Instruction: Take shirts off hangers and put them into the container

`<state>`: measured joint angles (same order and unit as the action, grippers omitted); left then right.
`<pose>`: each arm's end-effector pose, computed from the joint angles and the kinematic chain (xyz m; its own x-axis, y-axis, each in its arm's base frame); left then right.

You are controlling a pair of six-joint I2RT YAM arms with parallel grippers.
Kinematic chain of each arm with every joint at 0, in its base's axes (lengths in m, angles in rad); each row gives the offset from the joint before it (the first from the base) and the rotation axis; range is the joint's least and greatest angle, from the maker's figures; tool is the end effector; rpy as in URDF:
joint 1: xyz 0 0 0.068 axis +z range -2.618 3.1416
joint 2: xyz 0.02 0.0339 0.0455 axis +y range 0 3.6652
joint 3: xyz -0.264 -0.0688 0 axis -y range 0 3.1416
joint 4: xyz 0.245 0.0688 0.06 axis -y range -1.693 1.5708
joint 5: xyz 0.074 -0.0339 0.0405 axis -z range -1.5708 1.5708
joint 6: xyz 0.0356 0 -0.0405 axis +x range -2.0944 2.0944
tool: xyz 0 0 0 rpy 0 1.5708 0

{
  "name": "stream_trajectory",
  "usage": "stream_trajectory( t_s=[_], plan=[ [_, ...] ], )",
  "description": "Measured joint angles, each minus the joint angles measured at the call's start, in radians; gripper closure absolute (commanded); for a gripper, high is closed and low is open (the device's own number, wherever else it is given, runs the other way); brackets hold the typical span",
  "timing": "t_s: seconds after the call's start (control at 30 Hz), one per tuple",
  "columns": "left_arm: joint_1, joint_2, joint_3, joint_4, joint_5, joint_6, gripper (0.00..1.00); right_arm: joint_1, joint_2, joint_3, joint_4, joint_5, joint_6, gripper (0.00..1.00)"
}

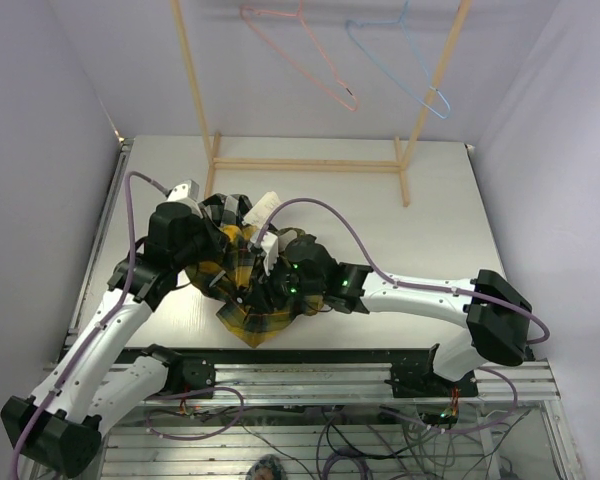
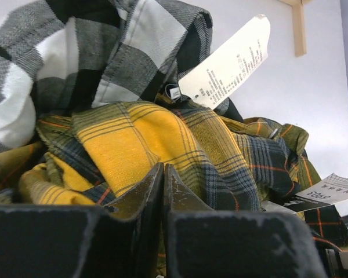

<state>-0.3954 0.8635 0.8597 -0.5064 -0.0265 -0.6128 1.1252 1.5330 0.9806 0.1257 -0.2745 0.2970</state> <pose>0.1751 -0.0720 0.3197 -0.5779 -0.3818 -0.7213 0.0383 0.8701 -0.4913 0.1415 0.3187 0.2550 -0.4559 -0.3009 -0.8376 -0.8800 0.2931 0.3737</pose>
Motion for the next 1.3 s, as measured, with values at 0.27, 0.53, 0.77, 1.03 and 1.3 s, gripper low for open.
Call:
stream_trajectory(
  t_s=[0.27, 0.53, 0.77, 1.03, 1.3],
  plan=[
    [0.0, 0.023, -0.006, 0.065, 0.113, -0.023, 0.86, 0.003, 0.002, 0.034, -0.035, 0.017, 0.0, 0.62],
    [0.0, 0.093, -0.006, 0.092, 0.185, -0.021, 0.89, 0.004, -0.002, 0.063, -0.087, 0.051, 0.003, 0.46],
    [0.0, 0.246, -0.006, 0.099, 0.19, -0.001, 0.91, 0.011, -0.154, 0.107, -0.248, 0.212, 0.027, 0.43],
    [0.0, 0.378, -0.007, 0.162, 0.189, 0.002, 0.93, 0.01, -0.467, 0.125, -0.399, 0.525, 0.043, 0.38],
    [-0.012, 0.557, -0.018, 0.386, 0.24, -0.03, 0.93, 0.008, -0.59, 0.046, -0.602, 0.85, 0.132, 0.37]
  ],
)
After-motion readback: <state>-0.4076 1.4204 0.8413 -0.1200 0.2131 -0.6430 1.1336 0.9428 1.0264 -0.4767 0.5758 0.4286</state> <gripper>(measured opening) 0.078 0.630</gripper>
